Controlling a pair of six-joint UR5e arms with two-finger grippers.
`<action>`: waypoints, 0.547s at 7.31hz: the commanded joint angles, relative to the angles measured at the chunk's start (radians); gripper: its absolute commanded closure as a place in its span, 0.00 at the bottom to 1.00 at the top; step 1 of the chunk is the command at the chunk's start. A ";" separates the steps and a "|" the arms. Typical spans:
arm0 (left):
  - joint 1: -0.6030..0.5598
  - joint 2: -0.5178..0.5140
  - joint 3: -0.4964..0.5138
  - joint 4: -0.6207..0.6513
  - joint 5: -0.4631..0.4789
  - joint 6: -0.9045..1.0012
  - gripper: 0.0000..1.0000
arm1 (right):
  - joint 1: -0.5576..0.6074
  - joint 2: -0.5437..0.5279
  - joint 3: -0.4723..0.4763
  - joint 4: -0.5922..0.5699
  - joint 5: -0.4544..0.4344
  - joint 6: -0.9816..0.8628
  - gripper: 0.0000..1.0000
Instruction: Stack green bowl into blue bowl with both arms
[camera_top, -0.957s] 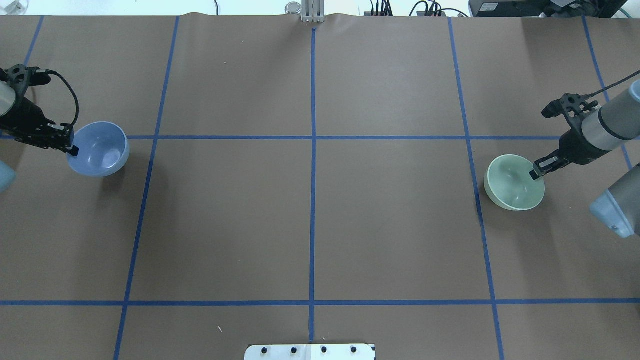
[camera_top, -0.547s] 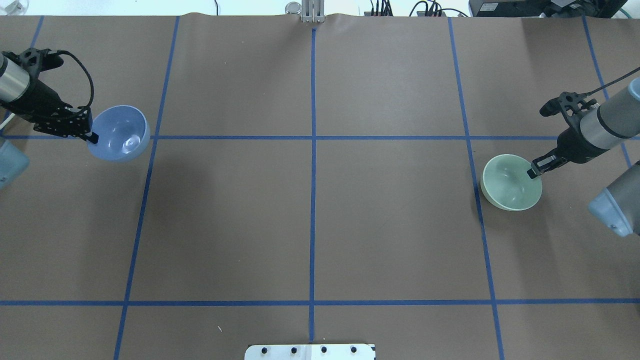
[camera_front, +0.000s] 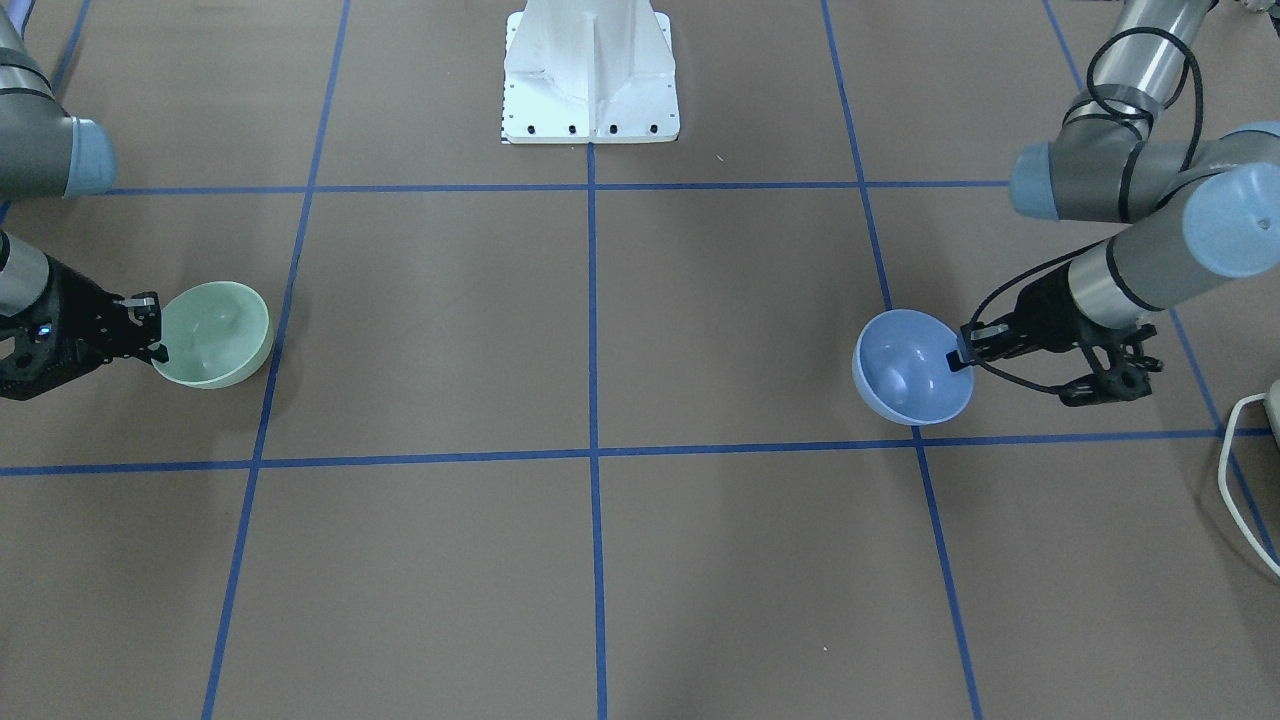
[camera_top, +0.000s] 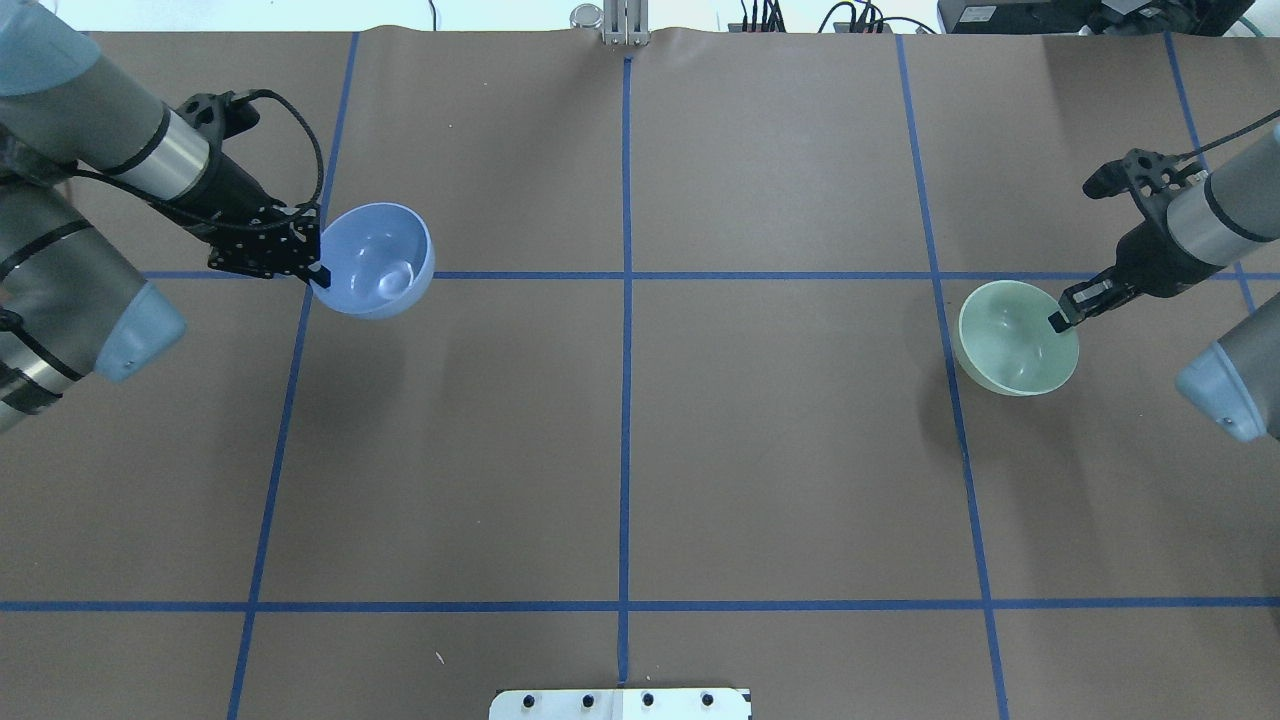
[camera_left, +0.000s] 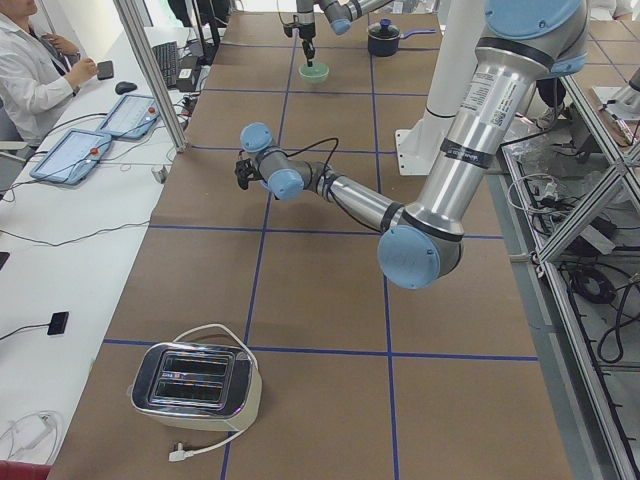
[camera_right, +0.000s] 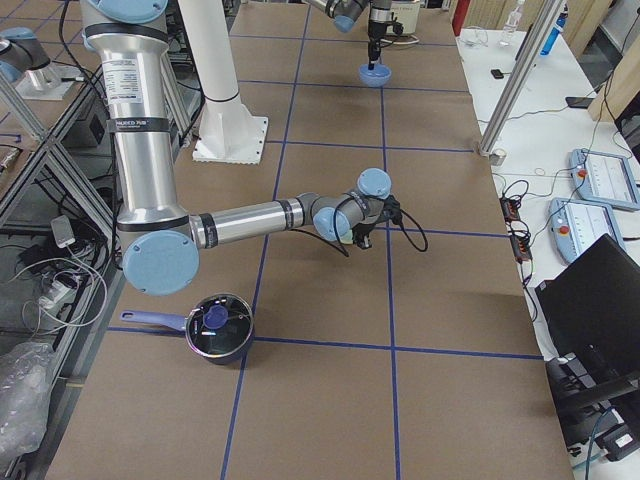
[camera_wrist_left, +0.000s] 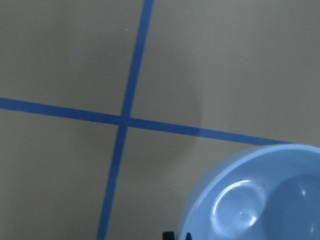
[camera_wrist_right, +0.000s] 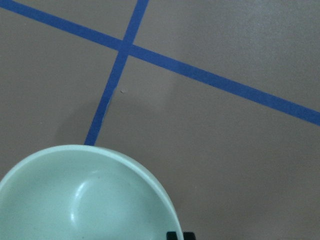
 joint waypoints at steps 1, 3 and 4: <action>0.103 -0.079 -0.003 0.014 0.094 -0.132 1.00 | 0.029 0.096 0.093 -0.234 0.012 0.001 1.00; 0.161 -0.218 0.007 0.182 0.162 -0.160 1.00 | 0.027 0.197 0.132 -0.381 0.009 0.010 1.00; 0.210 -0.248 0.013 0.192 0.211 -0.199 1.00 | 0.023 0.236 0.147 -0.428 0.003 0.021 1.00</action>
